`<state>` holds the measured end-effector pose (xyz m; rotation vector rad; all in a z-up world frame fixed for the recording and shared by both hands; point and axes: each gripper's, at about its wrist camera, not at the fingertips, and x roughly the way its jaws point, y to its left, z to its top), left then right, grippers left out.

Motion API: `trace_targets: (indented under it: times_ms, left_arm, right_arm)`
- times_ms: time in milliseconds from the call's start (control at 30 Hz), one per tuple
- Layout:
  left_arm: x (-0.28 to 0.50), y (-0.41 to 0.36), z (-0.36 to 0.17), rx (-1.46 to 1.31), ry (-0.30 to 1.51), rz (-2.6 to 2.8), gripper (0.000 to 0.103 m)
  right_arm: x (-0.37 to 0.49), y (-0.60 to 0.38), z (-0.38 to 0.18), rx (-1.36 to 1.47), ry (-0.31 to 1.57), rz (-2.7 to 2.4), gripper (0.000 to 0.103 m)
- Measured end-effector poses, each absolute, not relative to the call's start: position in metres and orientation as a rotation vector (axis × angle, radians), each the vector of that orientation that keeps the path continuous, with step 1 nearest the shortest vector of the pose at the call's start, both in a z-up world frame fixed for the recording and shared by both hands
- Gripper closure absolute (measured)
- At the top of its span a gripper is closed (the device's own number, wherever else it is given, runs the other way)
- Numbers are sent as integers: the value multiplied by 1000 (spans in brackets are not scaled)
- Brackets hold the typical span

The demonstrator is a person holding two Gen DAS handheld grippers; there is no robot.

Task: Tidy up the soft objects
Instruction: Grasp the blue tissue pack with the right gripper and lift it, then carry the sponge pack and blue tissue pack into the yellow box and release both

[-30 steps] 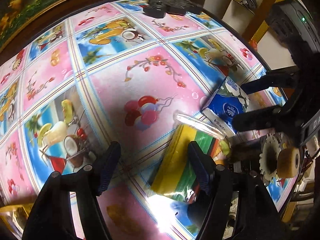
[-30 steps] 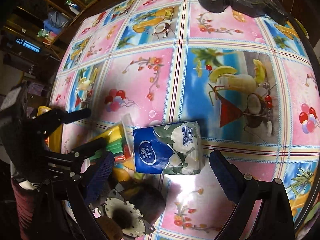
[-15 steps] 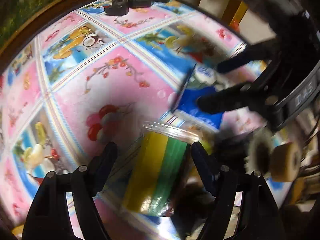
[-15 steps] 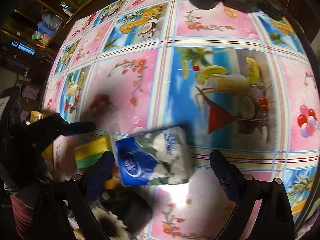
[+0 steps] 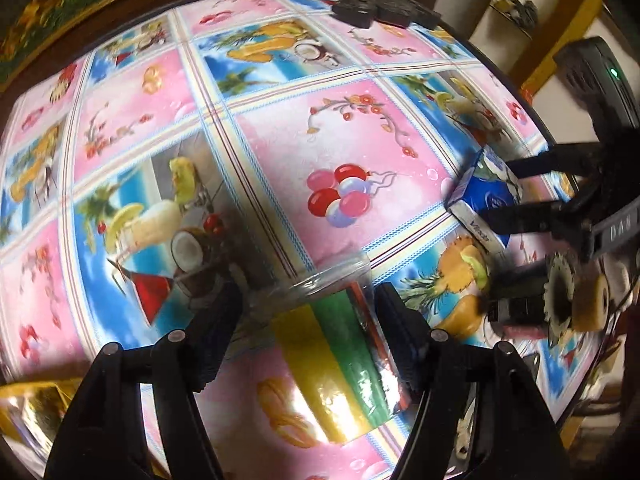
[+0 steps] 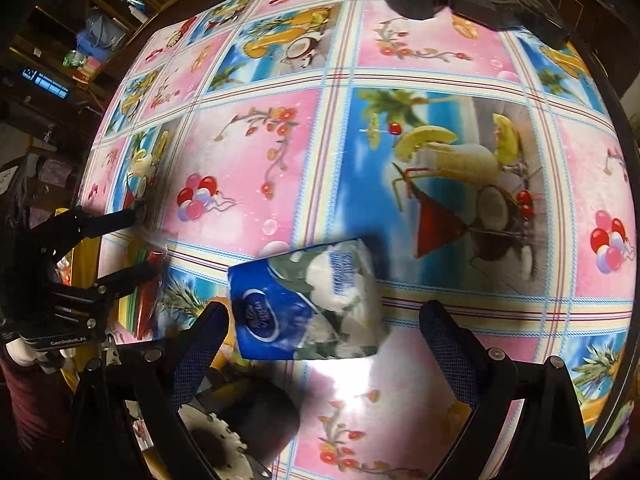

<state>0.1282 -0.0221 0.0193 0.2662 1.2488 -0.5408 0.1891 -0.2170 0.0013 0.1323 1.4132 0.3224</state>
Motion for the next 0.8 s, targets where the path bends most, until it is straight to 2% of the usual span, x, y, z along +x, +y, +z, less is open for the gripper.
trace_targets:
  times_ms: [67, 167, 233, 267, 300, 333, 533, 800]
  left_arm:
    - [125, -34, 16, 309, 1244, -498, 23]
    - [121, -46, 13, 371, 1242, -465, 22]
    - [117, -44, 16, 381, 1215, -493, 38]
    - [115, -41, 19, 375, 1204, -501, 47]
    - [115, -35, 20, 346, 1214, -501, 52]
    - [115, -27, 22, 314, 1211, -500, 56]
    - [99, 23, 43, 131, 1147, -491, 60]
    - [48, 83, 102, -49, 989, -482, 60]
  right_arm:
    - [190, -209, 0, 105, 1424, 324, 5]
    - [190, -198, -4, 32, 1443, 324, 2]
    - [187, -191, -4, -29, 1442, 321, 3]
    - [185, -189, -2, -32, 1432, 332, 10]
    - [183, -187, 1, -27, 1423, 340, 23]
    - [182, -187, 4, -17, 1416, 346, 32]
    - [174, -201, 25, 65, 1340, 323, 32]
    - [133, -208, 88, 107, 1191, 337, 32]
